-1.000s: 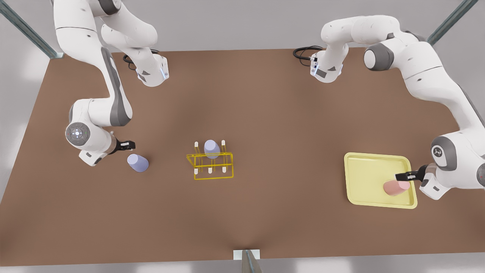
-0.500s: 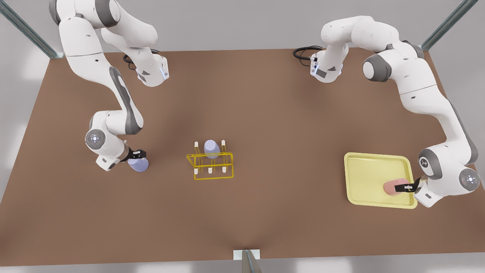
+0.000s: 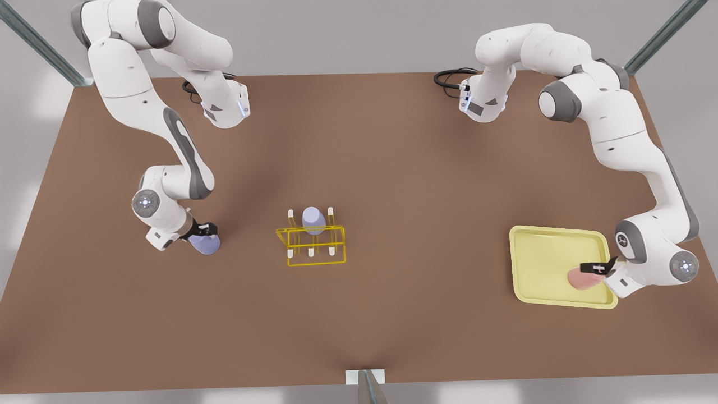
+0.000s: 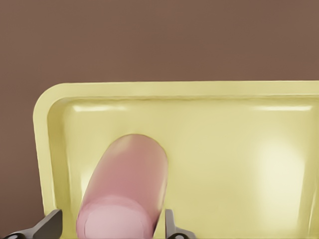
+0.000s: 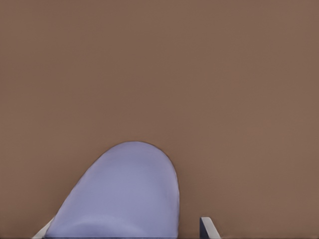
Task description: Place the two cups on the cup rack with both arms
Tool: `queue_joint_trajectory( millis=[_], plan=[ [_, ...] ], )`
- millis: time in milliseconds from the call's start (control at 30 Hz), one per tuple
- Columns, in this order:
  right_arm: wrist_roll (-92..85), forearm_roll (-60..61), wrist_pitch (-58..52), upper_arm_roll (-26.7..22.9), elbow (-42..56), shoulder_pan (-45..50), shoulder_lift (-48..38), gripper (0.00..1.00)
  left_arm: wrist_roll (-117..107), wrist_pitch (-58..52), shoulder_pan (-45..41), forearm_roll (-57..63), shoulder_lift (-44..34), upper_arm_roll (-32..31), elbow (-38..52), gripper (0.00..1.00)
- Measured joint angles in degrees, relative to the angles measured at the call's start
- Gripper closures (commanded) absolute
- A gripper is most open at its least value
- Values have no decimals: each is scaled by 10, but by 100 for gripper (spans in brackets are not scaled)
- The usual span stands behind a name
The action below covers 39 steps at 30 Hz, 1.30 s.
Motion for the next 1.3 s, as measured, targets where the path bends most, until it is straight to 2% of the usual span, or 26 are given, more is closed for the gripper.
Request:
queue_joint_trajectory(
  millis=[433, 500, 567, 667, 733, 833, 1100, 1133, 1300],
  plan=[
    [-2, -1, 12, 1, 4, 8, 14, 0, 24, 25, -1, -30, 17, -1, 0, 0],
    [-2, -1, 13, 1, 4, 8, 15, 0, 27, 26, -1, -37, 17, -1, 0, 6],
    [-3, 1, 15, 1, 4, 8, 15, 17, 29, 27, -4, -39, 15, 0, 1, 6],
    [-6, 2, 16, 1, 6, 5, 14, 21, 32, 27, -6, -41, 14, 1, 2, 6],
    [-8, 3, 18, 1, 10, 4, 11, 22, 34, 27, -6, -41, 14, 3, 3, 13],
    [-10, 7, 25, 5, 12, 3, 6, 22, 36, 28, -7, -38, 15, 3, 3, 12],
    [-14, 109, 27, 106, 48, 6, -56, 22, 37, 32, -8, -35, 21, 4, 3, 13],
    [-15, 130, 17, 116, 67, 10, -61, 22, 37, 32, -8, -35, 21, 4, 4, 18],
    [-11, 208, -29, 126, 140, 48, -51, 22, 34, 32, -11, -33, 17, 3, 5, 18]
  ],
)
